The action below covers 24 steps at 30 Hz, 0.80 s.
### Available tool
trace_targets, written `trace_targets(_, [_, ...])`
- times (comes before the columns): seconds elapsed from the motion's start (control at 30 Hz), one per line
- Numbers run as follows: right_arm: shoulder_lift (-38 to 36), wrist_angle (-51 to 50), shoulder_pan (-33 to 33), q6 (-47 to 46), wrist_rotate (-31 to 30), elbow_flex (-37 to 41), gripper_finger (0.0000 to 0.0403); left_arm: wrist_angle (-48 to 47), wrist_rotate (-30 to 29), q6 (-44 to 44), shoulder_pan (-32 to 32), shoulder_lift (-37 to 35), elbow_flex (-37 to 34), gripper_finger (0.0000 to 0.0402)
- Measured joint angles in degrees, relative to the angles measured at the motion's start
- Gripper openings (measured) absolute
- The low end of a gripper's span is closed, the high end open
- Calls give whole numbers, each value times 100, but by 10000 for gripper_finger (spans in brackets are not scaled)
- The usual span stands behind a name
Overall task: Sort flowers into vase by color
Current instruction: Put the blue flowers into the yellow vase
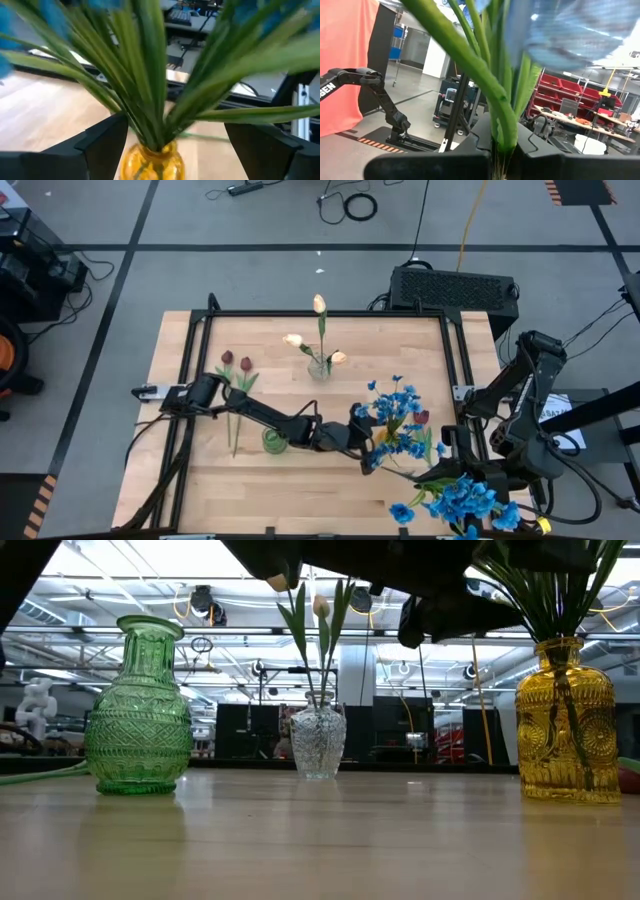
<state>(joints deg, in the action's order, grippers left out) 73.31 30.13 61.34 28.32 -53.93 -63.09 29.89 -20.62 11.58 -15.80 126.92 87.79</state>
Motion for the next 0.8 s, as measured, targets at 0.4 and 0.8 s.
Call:
trace_targets(0.4, [-1, 0, 0, 4, -1, 0, 8, 74, 478, -346, 159, -1, 0, 336])
trace_targets(0.8, [0, -3, -2, 26, -1, 0, 8, 278, 614, -654, 159, -1, 0, 254])
